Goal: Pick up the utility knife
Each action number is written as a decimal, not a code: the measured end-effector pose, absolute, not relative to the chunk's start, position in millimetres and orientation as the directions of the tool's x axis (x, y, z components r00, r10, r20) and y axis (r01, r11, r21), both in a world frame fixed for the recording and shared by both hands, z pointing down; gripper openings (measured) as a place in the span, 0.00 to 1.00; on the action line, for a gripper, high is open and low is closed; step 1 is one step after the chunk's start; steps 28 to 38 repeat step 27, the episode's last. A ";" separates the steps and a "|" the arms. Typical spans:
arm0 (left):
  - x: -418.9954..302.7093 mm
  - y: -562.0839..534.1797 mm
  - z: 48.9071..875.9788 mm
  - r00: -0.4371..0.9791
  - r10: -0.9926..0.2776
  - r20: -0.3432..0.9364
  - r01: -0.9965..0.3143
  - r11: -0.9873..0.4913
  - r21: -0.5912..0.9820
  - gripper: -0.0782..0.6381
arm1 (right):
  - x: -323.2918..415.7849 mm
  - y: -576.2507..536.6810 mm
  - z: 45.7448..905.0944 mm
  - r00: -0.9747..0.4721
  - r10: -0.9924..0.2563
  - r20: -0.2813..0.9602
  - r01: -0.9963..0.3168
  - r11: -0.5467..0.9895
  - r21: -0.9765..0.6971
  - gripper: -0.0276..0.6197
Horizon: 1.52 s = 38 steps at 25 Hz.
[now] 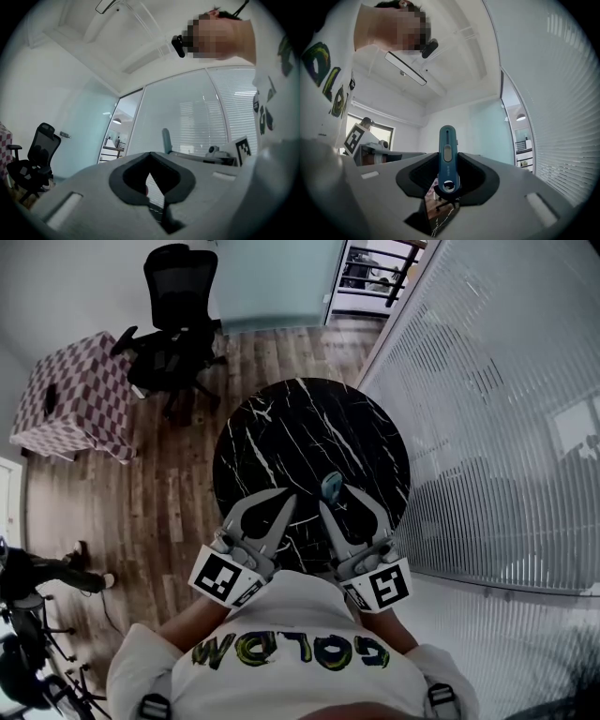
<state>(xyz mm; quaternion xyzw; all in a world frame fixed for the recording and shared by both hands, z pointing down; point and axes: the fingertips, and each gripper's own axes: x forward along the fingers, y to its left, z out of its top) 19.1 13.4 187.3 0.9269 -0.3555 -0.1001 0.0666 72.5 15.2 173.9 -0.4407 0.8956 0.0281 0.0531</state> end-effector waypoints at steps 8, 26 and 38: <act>34.8 15.6 193.4 0.732 -0.670 -0.123 -0.643 -0.739 0.200 0.11 | 84.1 17.5 175.2 -0.606 -0.784 -0.135 -0.792 0.610 0.008 0.25; 37.7 21.9 194.6 0.734 -0.668 -0.118 -0.642 -0.740 0.198 0.11 | 84.9 23.7 174.9 -0.612 -0.779 -0.134 -0.787 0.616 0.013 0.24; 37.1 22.0 195.4 0.734 -0.669 -0.117 -0.642 -0.740 0.198 0.11 | 84.1 23.9 175.4 -0.613 -0.779 -0.135 -0.787 0.617 0.013 0.25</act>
